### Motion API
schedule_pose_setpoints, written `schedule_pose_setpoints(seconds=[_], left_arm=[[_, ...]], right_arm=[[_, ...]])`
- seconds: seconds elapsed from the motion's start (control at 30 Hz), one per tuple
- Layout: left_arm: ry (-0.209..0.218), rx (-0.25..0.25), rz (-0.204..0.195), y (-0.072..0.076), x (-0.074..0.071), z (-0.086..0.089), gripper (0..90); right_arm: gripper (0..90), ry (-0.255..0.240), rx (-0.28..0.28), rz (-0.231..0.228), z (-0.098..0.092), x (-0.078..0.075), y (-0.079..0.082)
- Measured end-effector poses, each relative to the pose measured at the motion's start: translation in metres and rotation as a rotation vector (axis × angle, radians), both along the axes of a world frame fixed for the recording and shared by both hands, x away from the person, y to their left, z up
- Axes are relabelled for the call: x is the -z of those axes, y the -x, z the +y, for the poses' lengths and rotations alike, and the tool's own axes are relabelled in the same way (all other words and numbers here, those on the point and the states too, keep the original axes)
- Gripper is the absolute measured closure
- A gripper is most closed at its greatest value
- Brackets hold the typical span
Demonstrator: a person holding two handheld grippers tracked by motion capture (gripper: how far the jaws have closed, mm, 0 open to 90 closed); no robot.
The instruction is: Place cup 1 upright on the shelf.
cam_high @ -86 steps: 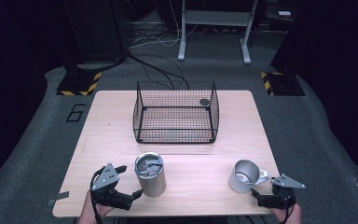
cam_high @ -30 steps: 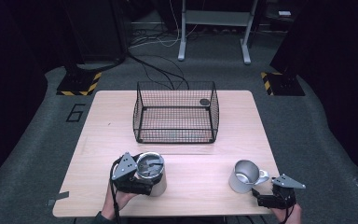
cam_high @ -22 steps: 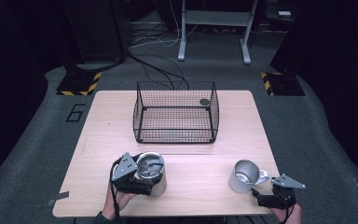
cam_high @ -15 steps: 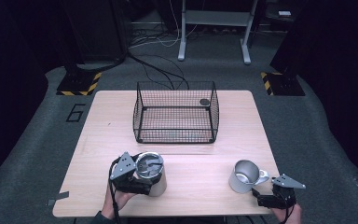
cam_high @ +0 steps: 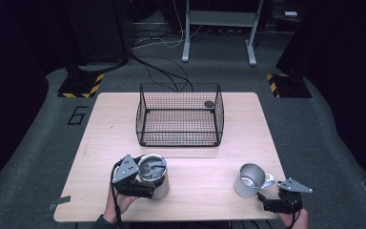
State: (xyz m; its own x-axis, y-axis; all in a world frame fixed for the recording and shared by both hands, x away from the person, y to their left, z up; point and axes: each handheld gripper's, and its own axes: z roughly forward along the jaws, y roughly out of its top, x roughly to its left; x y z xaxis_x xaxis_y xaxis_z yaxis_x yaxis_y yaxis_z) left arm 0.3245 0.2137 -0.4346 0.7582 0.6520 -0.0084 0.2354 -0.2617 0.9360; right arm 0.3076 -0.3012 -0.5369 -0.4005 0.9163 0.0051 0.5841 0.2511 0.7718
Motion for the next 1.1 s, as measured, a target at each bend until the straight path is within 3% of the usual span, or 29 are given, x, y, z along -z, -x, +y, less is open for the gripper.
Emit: schedule_pose_setpoints(seconds=[0.87, 1.1], left_arm=[[-0.019, -0.029, -0.036, -0.012, -0.018, 0.008, 4.3], [0.001, -0.038, -0.038, -0.017, -0.021, 0.009, 4.3]], right_arm=[[0.8, -0.001, 0.001, 0.000, 0.000, 0.000, 0.000], [0.8, 0.001, 0.001, 0.000, 0.000, 0.000, 0.000]])
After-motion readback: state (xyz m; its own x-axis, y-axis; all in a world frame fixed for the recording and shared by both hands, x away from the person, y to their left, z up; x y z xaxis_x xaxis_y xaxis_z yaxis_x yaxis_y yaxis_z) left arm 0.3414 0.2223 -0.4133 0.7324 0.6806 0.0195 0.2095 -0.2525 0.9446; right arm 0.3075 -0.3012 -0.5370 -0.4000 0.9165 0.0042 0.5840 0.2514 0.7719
